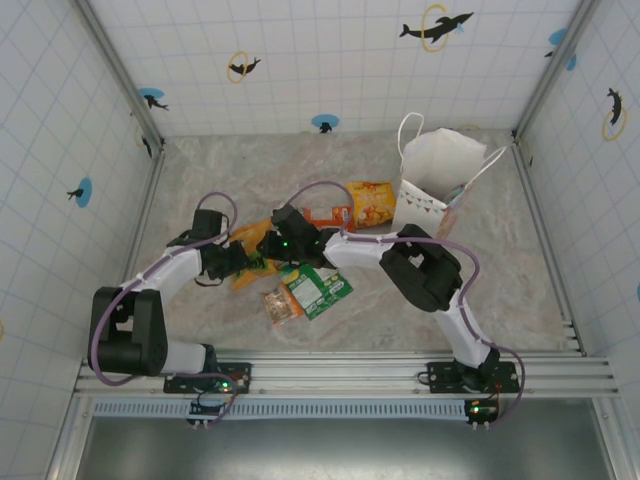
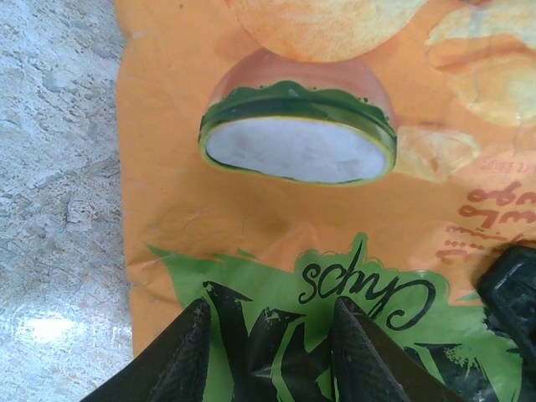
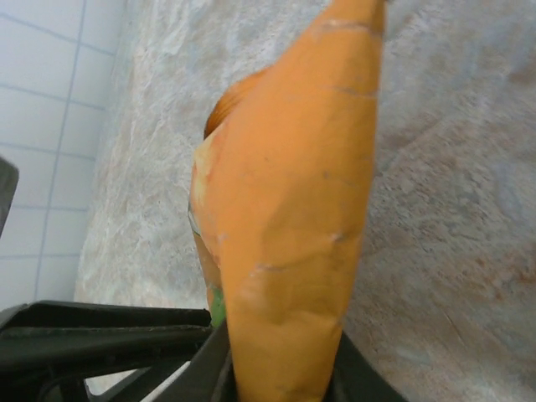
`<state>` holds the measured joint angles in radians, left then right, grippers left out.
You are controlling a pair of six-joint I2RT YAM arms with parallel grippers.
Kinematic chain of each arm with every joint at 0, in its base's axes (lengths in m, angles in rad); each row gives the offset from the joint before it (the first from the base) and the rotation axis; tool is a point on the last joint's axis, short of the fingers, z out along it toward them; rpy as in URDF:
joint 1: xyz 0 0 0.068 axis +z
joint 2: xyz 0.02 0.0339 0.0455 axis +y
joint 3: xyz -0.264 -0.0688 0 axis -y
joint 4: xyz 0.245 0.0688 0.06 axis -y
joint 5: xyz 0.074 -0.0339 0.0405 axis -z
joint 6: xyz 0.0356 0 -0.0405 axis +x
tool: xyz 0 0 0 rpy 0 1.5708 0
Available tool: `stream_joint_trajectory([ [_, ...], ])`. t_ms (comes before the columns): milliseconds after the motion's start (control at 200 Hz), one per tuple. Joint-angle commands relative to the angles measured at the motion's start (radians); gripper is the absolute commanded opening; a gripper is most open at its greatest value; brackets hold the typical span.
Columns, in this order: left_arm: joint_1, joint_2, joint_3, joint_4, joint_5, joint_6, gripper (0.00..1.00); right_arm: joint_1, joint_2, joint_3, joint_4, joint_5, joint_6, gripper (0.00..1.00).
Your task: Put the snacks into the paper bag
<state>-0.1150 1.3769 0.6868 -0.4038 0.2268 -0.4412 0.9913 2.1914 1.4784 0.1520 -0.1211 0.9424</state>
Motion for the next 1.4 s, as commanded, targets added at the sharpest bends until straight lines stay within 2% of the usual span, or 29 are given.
stream_joint_trajectory([
  [0,0.003,-0.011,0.021,-0.032,-0.011,0.016,0.44,0.006,-0.028,0.024,0.043,0.019,-0.015,0.18],
  [120,0.003,-0.042,0.051,-0.055,-0.026,0.012,0.48,0.012,-0.065,0.004,0.041,0.058,-0.041,0.14],
  [270,0.003,-0.080,0.105,-0.095,-0.027,0.003,0.58,0.017,-0.130,-0.027,0.025,0.107,-0.079,0.10],
  [490,0.003,-0.159,0.182,-0.110,-0.052,-0.039,0.67,0.025,-0.291,-0.122,-0.006,0.198,-0.154,0.07],
  [686,0.002,-0.196,0.195,-0.054,0.008,-0.077,0.69,0.029,-0.441,-0.180,-0.068,0.277,-0.229,0.04],
  [851,-0.012,-0.223,0.169,0.067,0.063,-0.123,0.69,0.029,-0.550,-0.202,-0.162,0.344,-0.285,0.03],
  [1226,-0.162,-0.127,0.243,0.187,0.084,-0.146,0.70,-0.011,-0.790,-0.192,-0.304,0.453,-0.361,0.01],
  [1396,-0.250,-0.078,0.281,0.266,0.066,-0.160,0.69,-0.048,-0.861,-0.125,-0.402,0.481,-0.409,0.01],
])
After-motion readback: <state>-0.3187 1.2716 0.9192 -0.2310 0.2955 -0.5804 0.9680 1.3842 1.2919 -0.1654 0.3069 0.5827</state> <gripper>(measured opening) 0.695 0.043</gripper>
